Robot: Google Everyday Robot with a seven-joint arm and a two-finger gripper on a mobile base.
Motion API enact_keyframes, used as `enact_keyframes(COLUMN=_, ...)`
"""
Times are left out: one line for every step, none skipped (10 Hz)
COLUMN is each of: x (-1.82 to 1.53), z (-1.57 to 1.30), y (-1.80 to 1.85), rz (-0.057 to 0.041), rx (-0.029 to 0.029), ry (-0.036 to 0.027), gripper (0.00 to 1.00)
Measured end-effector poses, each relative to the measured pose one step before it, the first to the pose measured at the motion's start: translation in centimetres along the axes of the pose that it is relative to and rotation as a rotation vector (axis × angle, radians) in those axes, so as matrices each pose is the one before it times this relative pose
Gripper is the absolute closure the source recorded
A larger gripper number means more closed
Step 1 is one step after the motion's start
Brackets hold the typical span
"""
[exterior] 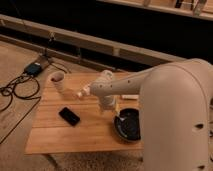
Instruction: Pick up the ceramic bowl
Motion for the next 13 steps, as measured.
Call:
enact_keyframes(x=0.044, z=0.47, y=-0.355, rz=0.01838, rx=0.00258, ry=0.00983, gripper=0.35)
enact_keyframes(x=-0.023, z=0.345, y=-0.231, rz=0.00962, rx=0.00334, ry=0.00546, gripper=0.35)
enact_keyframes(x=0.005, z=0.496, y=-0.25, rz=0.01225, rx=0.00524, ry=0.00947, gripper=0.35)
enact_keyframes(x=-0.058, z=0.45, y=-0.213, rz=0.00954, rx=0.0059, ry=0.0079, gripper=0.35)
enact_keyframes(x=-0.091, z=0.525, y=-0.217, rz=0.00901, rx=0.00703, ry=0.00905, gripper=0.35)
enact_keyframes(x=-0.086, z=0.626, y=-0.18, rz=0.01211, rx=0.00483, ry=0.01306, gripper=0.35)
enact_keyframes(x=-0.356, z=1.35, y=-0.301, rz=0.0286, rx=0.00314, ry=0.0299, gripper=0.35)
enact_keyframes(x=-0.17, z=0.493, y=-0.115, rz=0.00953, rx=0.0008, ry=0.01018, gripper=0.35)
enact_keyframes(x=-0.251, z=0.197, y=-0.017, rz=0.00832, rx=-0.00354, ry=0.00557, gripper=0.36)
enact_keyframes(x=-0.197, z=0.07, y=0.006, rz=0.00692, rx=-0.00621, ry=0.00337, gripper=0.4)
enact_keyframes(x=-0.166, z=0.042, y=-0.027, rz=0.00642, rx=-0.00651, ry=0.00313, gripper=0.47)
enact_keyframes(x=-0.25, z=-0.038, y=0.007, rz=0.00728, rx=-0.01116, ry=0.00077, gripper=0.57)
enact_keyframes(x=-0.203, z=-0.102, y=-0.208, rz=0.00792, rx=-0.00895, ry=0.0033, gripper=0.7)
